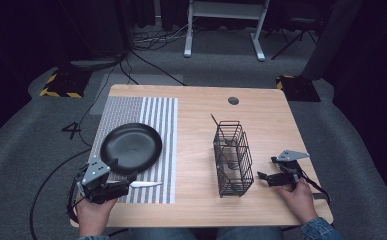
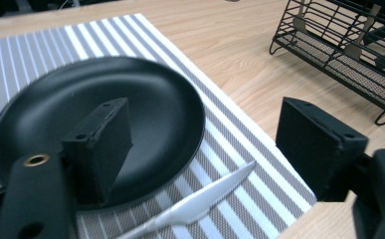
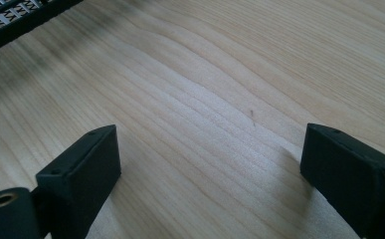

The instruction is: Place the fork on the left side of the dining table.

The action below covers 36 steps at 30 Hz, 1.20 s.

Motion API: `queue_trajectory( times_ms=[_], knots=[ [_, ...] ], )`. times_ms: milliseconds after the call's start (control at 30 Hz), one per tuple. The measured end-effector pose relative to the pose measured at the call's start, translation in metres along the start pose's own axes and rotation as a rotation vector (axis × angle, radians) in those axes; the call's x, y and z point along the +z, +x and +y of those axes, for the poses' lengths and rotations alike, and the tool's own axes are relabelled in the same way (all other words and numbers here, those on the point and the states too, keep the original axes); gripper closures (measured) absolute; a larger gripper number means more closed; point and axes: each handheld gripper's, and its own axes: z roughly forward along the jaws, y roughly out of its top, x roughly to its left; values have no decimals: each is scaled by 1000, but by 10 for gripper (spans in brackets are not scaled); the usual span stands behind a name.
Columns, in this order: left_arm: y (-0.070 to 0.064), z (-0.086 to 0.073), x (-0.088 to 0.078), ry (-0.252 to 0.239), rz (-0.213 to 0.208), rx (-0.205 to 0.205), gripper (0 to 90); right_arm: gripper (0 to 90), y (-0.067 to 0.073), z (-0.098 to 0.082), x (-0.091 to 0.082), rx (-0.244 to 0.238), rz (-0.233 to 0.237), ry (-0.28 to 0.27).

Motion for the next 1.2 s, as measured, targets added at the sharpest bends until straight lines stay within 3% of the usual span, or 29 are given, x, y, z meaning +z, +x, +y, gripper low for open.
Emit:
queue_trajectory(
  times_ms=[100, 233, 367, 467, 533, 767, 967, 1200],
  knots=[
    [-2, 13, 6, -9, -32, 18, 188, 90, 0, 0, 0, 0, 0, 0],
    [-1, 27, 12, -43, -90, 14, 154, 89, 0, 0, 0, 0, 0, 0],
    [-2, 38, 19, -46, -89, 25, 151, 89, 0, 0, 0, 0, 0, 0],
    [-5, 51, 29, -17, -66, 69, 155, 89, 0, 0, 0, 0, 0, 0],
    [-6, 56, 32, -11, -60, 76, 166, 89, 0, 0, 0, 0, 0, 0],
    [-8, 81, 47, -26, -102, 59, 192, 90, 0, 0, 0, 0, 0, 0],
    [-18, 102, 61, -31, -93, 85, 193, 90, 0, 0, 0, -1, 0, 0],
    [-24, 118, 79, -60, -130, 67, 186, 90, 0, 0, 0, 0, 0, -1]
  ],
)
